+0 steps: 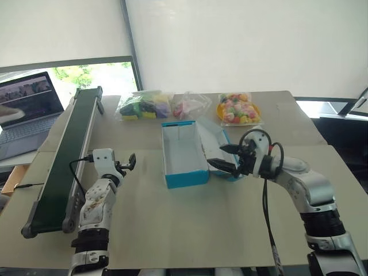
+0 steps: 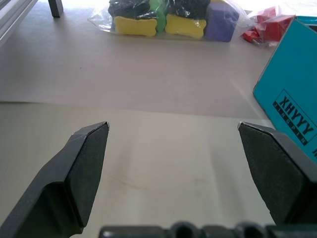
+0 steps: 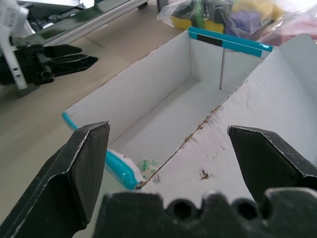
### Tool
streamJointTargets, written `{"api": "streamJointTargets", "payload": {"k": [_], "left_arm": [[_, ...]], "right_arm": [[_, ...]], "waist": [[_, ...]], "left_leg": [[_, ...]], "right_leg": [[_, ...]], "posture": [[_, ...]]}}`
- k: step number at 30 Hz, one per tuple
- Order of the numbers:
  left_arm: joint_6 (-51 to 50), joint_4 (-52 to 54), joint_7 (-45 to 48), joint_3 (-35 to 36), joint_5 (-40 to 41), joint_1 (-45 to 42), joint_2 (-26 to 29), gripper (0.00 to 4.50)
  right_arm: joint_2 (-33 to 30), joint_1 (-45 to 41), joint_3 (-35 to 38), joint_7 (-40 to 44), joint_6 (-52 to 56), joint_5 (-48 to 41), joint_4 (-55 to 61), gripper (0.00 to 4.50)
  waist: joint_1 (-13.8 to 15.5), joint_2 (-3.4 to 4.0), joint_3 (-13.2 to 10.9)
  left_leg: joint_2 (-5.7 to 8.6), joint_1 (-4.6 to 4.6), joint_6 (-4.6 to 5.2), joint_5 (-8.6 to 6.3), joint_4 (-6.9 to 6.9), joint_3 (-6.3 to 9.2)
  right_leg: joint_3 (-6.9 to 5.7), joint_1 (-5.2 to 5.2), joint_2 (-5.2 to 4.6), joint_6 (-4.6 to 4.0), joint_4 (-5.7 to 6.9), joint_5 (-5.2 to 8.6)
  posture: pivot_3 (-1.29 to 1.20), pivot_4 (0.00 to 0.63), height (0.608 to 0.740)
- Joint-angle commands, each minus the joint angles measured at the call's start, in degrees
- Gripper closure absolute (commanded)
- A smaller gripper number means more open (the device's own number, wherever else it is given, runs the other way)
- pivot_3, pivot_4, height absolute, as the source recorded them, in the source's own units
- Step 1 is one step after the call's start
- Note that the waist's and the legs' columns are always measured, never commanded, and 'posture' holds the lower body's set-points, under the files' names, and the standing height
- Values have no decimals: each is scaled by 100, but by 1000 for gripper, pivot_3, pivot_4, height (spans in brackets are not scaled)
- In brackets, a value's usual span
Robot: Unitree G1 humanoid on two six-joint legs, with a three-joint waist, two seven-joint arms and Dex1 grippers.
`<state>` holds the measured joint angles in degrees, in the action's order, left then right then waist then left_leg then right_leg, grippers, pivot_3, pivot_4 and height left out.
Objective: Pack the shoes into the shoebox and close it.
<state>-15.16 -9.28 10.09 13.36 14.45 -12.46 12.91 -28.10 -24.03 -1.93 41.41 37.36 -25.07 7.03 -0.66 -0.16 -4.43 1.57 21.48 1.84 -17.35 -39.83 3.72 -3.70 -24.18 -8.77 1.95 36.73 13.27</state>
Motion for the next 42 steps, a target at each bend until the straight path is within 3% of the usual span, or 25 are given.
{"api": "streamJointTargets", "payload": {"k": [1,10,20,30,36,42], "left_arm": [[1,446,-94,15,-61,93,34,20],[-37,733,-326,142,-33,354,-5,20],[-130,877,-448,175,-35,404,3,20],[-717,1357,-772,438,114,426,6,20],[-1429,1831,-1088,1042,241,112,525,20],[-1699,1379,-1039,1782,435,258,954,20]], "right_arm": [[168,-183,-124,-355,-201,329,34,0],[50,-50,-65,-206,72,211,353,0],[-186,281,-215,864,402,-800,1366,0],[-46,263,-485,542,145,-312,887,0],[61,353,-415,455,67,-251,699,0],[353,314,-460,121,35,-77,588,0]], "waist": [[4,0,0],[12,1,0],[-8,0,0],[-6,-8,-2],[-6,-16,-3],[-25,-17,-1]], "left_leg": [[0,4,-7,4,1,0],[16,7,-31,5,0,40],[39,4,-27,3,0,86],[44,-14,-27,3,9,99],[44,-13,-29,4,7,105],[58,-33,-34,0,6,111]], "right_leg": [[-1,-4,0,0,1,0],[1,-3,-1,1,2,-1],[3,-2,0,1,1,0],[4,3,3,2,2,0],[5,1,3,2,2,0],[16,-5,2,2,1,0]], "posture": [[0,150,646],[0,150,646],[0,150,646],[0,150,646],[0,150,646],[0,150,646]]}}
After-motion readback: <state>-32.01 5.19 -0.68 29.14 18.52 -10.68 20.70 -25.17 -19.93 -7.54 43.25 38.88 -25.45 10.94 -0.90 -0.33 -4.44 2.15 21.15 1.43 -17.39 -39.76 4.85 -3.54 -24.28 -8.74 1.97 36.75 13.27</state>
